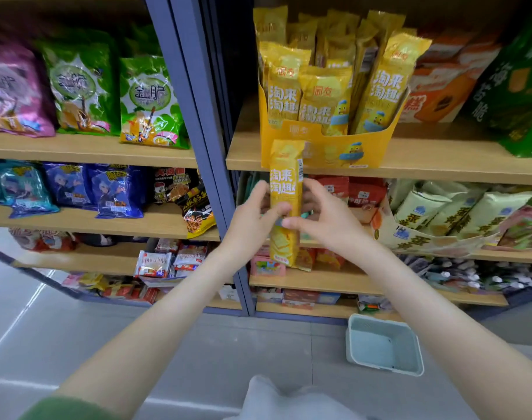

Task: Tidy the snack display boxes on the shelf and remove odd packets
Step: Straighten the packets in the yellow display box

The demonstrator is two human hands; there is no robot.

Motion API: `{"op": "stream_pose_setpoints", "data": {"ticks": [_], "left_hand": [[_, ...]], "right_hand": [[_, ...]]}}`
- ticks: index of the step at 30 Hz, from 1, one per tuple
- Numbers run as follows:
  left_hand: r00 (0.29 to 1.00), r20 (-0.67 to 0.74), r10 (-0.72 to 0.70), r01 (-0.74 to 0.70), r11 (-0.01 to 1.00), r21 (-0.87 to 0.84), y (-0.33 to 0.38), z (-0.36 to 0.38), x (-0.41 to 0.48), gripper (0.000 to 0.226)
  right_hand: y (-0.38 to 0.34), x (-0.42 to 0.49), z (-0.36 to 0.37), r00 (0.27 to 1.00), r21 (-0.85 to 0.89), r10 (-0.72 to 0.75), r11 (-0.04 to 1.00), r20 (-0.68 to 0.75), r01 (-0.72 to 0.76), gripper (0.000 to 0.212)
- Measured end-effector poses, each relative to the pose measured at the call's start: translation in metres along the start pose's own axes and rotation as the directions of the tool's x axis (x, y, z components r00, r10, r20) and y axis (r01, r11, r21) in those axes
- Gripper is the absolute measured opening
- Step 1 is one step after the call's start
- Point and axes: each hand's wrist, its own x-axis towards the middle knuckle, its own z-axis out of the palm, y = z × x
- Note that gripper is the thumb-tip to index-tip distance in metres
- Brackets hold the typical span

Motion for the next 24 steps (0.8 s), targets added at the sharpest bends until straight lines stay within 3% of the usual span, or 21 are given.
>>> {"op": "stream_pose_setpoints", "data": {"ticks": [3,6,8,12,14,16,18,21,24], "left_hand": [[0.978,-0.030,0.206,-0.199,0.966,0.168,0.029,-0.018,0.015,0.026],[0.899,-0.025,0.438,-0.408,0.856,0.318,0.050,-0.034,0.034,0.023],[0.795,-0.074,0.602,-0.520,0.740,0.427,0.060,-0.042,0.049,0.032],[0.563,-0.119,0.818,-0.597,0.502,0.626,0.077,-0.040,0.080,0.040],[0.499,-0.095,0.861,-0.574,0.410,0.708,0.083,-0.035,0.096,0.044],[0.478,-0.041,0.878,-0.555,0.338,0.760,0.085,-0.028,0.107,0.049],[0.480,0.014,0.877,-0.529,0.277,0.802,0.083,-0.022,0.118,0.053],[0.471,0.033,0.882,-0.487,0.228,0.843,0.078,-0.016,0.131,0.049],[0.391,0.014,0.920,-0.523,0.210,0.826,0.074,-0.016,0.137,0.041]], "right_hand": [[-0.023,0.006,-0.018,0.993,0.068,-0.065,0.995,-0.093,0.072,0.052],[-0.045,0.006,-0.042,0.948,0.180,-0.155,0.961,-0.279,0.210,0.045],[-0.056,0.007,-0.059,0.864,0.224,-0.202,0.916,-0.461,0.333,0.046],[-0.069,0.006,-0.089,0.642,0.100,-0.324,0.841,-0.695,0.532,0.039],[-0.072,0.007,-0.098,0.556,0.048,-0.364,0.805,-0.747,0.591,0.038],[-0.074,0.011,-0.105,0.491,0.008,-0.391,0.776,-0.779,0.631,0.042],[-0.076,0.020,-0.110,0.488,-0.017,-0.420,0.770,-0.765,0.637,0.044],[-0.073,0.043,-0.115,0.559,0.004,-0.421,0.796,-0.714,0.605,0.040],[-0.069,0.065,-0.114,0.655,0.032,-0.384,0.848,-0.651,0.529,0.039]]}}
